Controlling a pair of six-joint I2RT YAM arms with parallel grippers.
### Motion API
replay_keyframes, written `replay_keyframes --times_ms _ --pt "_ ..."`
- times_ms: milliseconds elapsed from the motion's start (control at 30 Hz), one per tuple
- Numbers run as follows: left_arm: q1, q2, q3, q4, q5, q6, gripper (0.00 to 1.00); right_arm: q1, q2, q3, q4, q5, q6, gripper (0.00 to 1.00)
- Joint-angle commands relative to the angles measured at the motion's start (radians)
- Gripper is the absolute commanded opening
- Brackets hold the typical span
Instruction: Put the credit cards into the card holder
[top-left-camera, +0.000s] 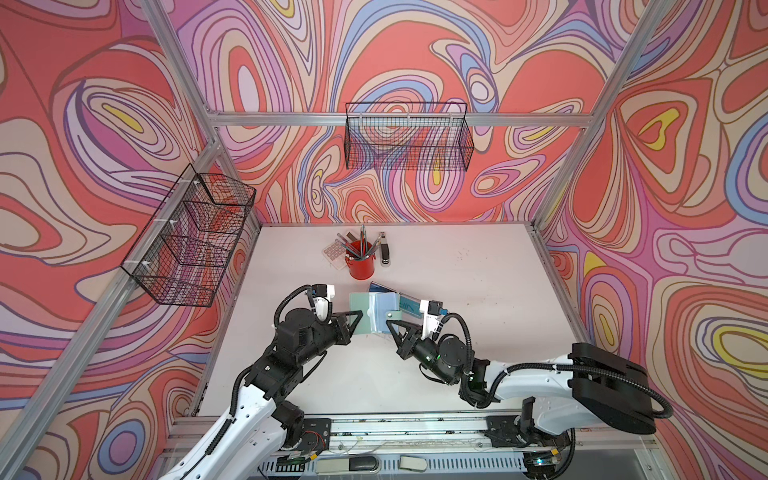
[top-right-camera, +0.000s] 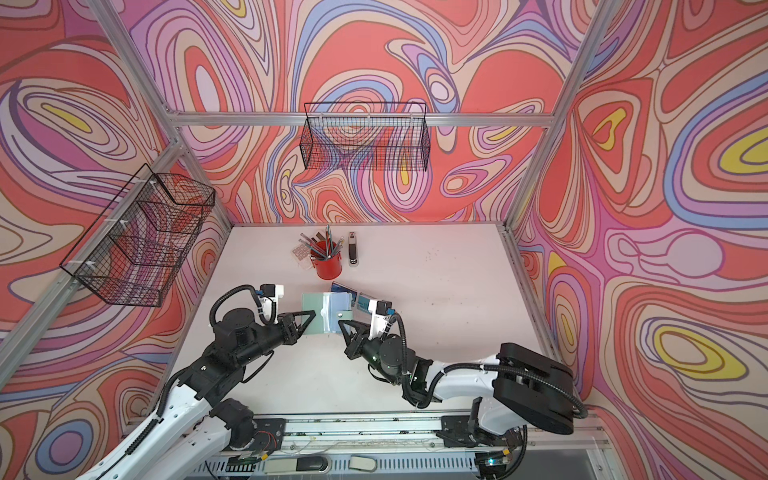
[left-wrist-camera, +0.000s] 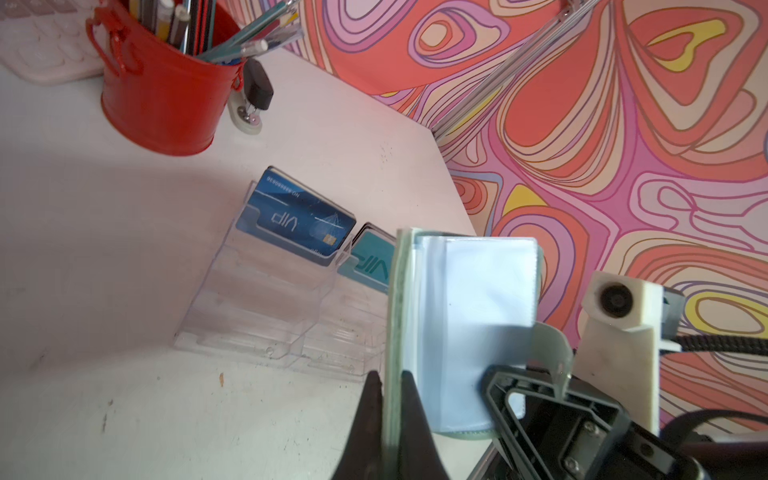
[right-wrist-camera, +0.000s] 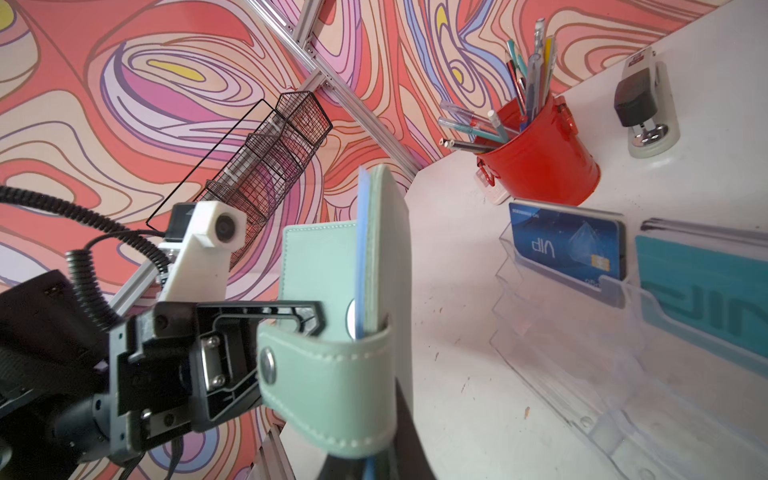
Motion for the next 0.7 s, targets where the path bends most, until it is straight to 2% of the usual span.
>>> replay_keyframes --times_ms 0,100,333,433,667 --pt "0.005 -0.001 -0.013 -0.132 0.059 -0.052 0.00 0.049 0.019 -0.008 -0.008 0.071 0.068 0.00" --pt "0.004 -0.021 -0.049 -0.134 0.084 -0.093 0.00 0.076 0.027 -0.045 -0.023 0.099 0.145 0.00" --pt "-0.006 -0.023 -0.171 0.004 0.165 -0.198 0.00 0.179 -0.016 -0.077 -0.127 0.215 0.223 0.00" --pt "-0.019 -0.076 -0.231 0.029 0.179 -0.269 0.00 0.225 0.019 -0.099 -0.122 0.260 0.319 0.00" --pt "-0.122 -0.306 -0.312 -0.214 0.055 -0.306 0.00 0.332 0.223 -0.105 0.031 0.294 0.457 0.00"
